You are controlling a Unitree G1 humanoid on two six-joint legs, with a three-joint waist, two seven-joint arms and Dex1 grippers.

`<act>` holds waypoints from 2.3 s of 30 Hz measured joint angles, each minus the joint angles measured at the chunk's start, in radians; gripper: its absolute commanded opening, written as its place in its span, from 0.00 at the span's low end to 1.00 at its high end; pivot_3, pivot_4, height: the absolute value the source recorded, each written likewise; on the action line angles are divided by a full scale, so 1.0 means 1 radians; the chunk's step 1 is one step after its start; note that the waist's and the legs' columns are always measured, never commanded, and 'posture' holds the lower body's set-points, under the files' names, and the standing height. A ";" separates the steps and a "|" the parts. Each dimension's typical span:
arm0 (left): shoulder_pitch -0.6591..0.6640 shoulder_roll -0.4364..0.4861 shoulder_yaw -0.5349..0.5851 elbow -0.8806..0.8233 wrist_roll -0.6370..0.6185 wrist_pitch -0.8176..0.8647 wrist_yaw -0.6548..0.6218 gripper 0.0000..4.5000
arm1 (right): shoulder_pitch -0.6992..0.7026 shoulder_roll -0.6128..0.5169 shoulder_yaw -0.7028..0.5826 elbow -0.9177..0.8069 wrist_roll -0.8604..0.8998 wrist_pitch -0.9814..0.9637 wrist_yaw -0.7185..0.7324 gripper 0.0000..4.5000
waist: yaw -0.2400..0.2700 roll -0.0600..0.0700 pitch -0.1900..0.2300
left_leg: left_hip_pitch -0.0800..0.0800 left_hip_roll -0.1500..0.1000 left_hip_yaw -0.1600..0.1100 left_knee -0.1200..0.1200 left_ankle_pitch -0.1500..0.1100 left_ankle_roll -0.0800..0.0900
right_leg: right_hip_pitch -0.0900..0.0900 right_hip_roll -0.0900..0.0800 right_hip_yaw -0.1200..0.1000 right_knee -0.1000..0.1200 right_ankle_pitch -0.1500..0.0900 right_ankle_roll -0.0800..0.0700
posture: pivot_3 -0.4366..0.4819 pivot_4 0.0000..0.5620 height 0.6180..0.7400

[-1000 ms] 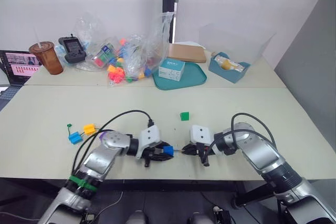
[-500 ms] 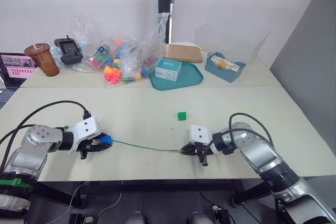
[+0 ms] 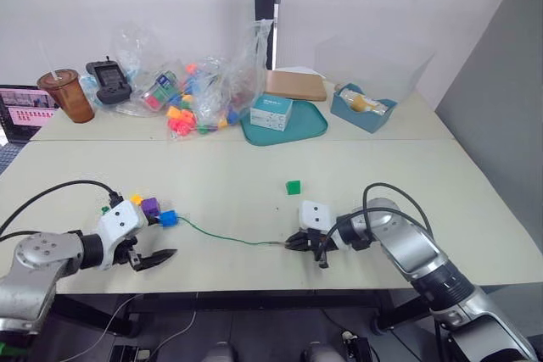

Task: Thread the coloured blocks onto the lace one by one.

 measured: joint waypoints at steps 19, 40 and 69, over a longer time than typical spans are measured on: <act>-0.273 -0.321 -0.427 0.135 0.081 -0.134 0.004 0.99 | -0.044 0.006 0.067 -0.029 -0.064 0.044 -0.009 0.00 | 0.006 0.000 -0.001 | 0.001 -0.001 -0.001 0.002 0.000 0.000 | 0.002 0.000 0.000 0.000 0.000 0.000 | 0.48 0.27 1.00; -0.391 -0.424 -0.495 0.339 0.177 -0.352 -0.093 0.65 | -0.030 -0.044 0.067 -0.089 -0.063 0.084 -0.019 0.00 | 0.032 0.000 -0.001 | 0.001 -0.002 -0.001 0.006 0.000 0.000 | 0.005 0.000 -0.001 -0.002 0.000 0.000 | 0.48 0.27 1.00; -0.434 -0.442 -0.502 0.371 0.182 -0.310 -0.140 0.00 | 0.038 -0.079 0.019 -0.162 -0.055 0.110 -0.054 0.60 | 0.038 0.000 -0.001 | 0.001 -0.002 -0.001 0.007 0.000 0.000 | 0.005 -0.001 -0.001 -0.002 0.000 0.000 | 0.48 0.27 1.00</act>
